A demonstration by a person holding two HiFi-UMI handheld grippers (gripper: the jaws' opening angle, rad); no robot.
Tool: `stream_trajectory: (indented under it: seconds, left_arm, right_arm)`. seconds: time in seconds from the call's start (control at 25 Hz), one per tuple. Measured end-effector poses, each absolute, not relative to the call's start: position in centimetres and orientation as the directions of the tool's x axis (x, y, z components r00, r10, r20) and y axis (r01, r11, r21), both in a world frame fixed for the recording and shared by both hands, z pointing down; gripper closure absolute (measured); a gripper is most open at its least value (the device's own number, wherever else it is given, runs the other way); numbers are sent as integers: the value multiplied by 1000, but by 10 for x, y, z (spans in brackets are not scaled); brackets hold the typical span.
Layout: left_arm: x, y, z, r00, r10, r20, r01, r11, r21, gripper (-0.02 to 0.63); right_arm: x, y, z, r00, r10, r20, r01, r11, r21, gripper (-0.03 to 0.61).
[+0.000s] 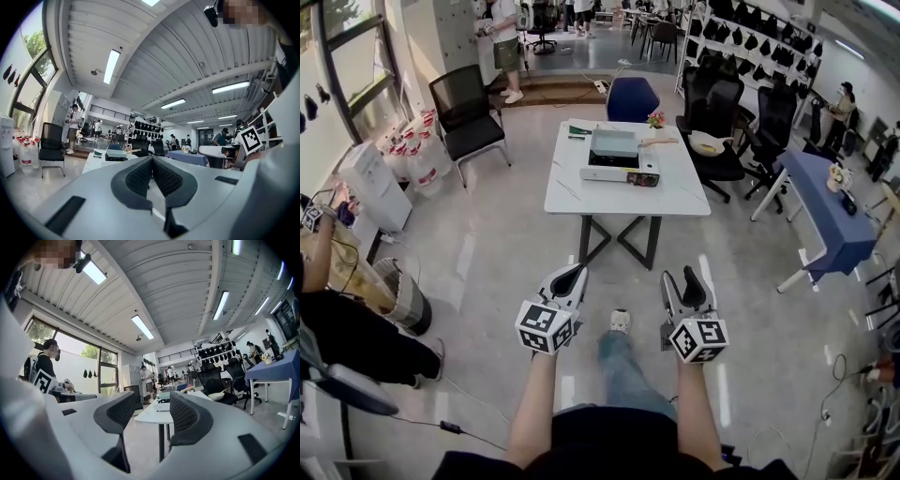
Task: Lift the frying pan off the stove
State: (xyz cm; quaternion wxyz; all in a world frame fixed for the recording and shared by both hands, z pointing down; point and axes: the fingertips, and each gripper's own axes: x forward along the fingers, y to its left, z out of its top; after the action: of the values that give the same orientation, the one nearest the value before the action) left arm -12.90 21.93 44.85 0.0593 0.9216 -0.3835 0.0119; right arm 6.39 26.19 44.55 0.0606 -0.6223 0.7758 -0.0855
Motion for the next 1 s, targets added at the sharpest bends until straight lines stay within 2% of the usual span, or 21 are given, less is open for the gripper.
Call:
stream_trajectory:
  seconds: [0.24, 0.72, 1.0]
  left_arm:
    - [-120, 141, 462, 682, -728, 70, -731, -676, 91, 597]
    - [-76, -107, 496, 618, -773, 145, -786, -613, 78, 597]
    - [-64, -257, 482, 516, -850, 109, -857, -513, 55, 597]
  right_arm:
    - [86, 179, 452, -227, -974, -12, -953, 224, -203, 364]
    - [152, -96, 469, -258, -966, 15, -945, 249, -213, 364]
    - [190, -251, 461, -273, -962, 20, -943, 263, -205, 364]
